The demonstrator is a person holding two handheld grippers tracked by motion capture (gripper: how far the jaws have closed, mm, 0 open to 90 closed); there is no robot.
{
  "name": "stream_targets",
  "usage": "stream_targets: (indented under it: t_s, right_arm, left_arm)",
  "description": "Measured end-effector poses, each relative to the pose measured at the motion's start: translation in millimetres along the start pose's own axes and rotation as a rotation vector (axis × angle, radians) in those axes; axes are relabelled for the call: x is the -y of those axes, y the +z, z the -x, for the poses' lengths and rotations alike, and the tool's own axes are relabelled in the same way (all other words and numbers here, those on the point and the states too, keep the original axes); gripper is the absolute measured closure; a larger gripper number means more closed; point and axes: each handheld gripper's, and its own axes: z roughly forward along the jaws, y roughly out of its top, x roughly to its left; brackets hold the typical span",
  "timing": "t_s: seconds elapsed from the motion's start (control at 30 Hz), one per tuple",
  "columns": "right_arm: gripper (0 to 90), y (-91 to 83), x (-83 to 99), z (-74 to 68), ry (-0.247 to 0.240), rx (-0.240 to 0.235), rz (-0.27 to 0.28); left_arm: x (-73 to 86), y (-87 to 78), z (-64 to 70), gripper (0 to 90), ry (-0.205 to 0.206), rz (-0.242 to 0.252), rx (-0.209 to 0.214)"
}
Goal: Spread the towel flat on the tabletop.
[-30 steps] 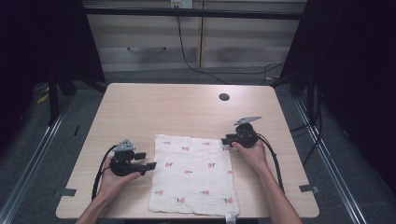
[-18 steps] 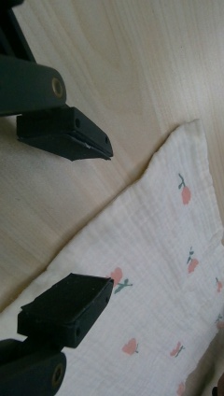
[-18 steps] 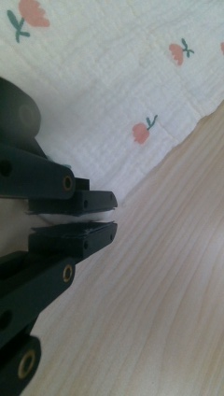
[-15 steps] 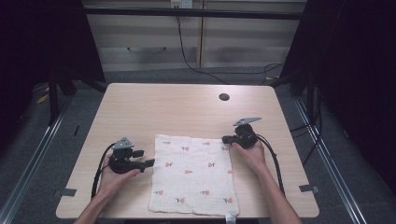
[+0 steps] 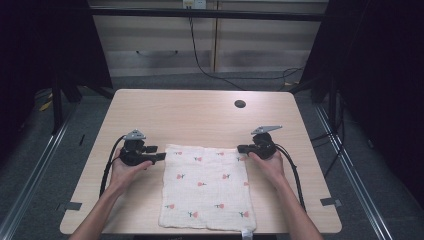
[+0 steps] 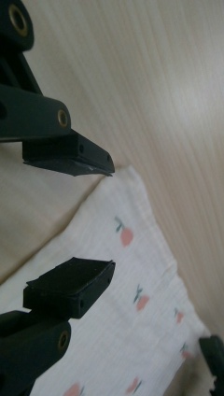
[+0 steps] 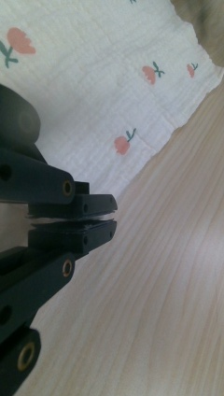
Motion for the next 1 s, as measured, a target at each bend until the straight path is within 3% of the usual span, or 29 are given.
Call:
stream_targets:
  t_s: [0.03, 0.2, 0.27, 0.47, 0.57, 0.6, 0.73, 0.77, 0.8, 0.9, 1.0]
  right_arm:
    - [86.2, -0.6, -0.1, 0.5, -0.006, 0.0, 0.005]
    - [86.1, -0.6, 2.8, 0.4, 0.002, 0.006, -0.009]
    - [86.1, 0.5, 3.1, -0.1, 0.002, 0.005, -0.009]
    - [86.0, 0.0, 2.4, -1.8, -0.004, 0.001, -0.004]
    - [85.5, -0.4, 2.9, -1.4, -0.003, -0.001, -0.01]
    - [85.5, 0.7, 3.5, -0.3, 0.0, 0.002, -0.014]
    - [85.6, 1.8, 3.9, -0.1, 0.0, -0.001, -0.017]
    - [85.7, 1.4, 3.3, -0.9, -0.003, 0.0, -0.016]
    - [85.6, 1.4, 3.2, -1.0, -0.004, -0.001, -0.013]
    - [85.7, 0.6, 2.9, -1.5, -0.005, 0.004, -0.019]
    - [85.8, -0.1, 3.2, -0.3, -0.007, 0.003, -0.021]
  left_arm:
    - [-0.6, 10.8, -6.7, 40.9, 0.003, -0.043, -0.032]
    - [1.6, 21.2, -19.6, 39.2, -0.072, -0.015, -0.026]
    - [-4.0, 26.1, -19.8, 39.9, -0.05, -0.027, -0.034]
    - [-8.2, 35.5, -18.5, 57.8, -0.025, -0.016, -0.029]
    - [-11.6, 39.2, -14.9, 59.5, -0.009, -0.027, -0.042]
    - [-13.8, 41.1, -10.6, 60.7, 0.024, -0.045, -0.059]
    - [-12.9, 41.7, -10.2, 68.5, 0.042, -0.037, -0.075]
    - [-11.1, 42.3, -8.0, 72.3, 0.064, -0.024, -0.105]
    - [-11.2, 42.2, -7.4, 72.6, 0.071, -0.029, -0.108]
    - [-10.6, 42.0, -6.5, 80.4, 0.078, -0.033, -0.099]
    - [-7.1, 42.6, -7.8, 86.7, 0.036, -0.006, -0.058]
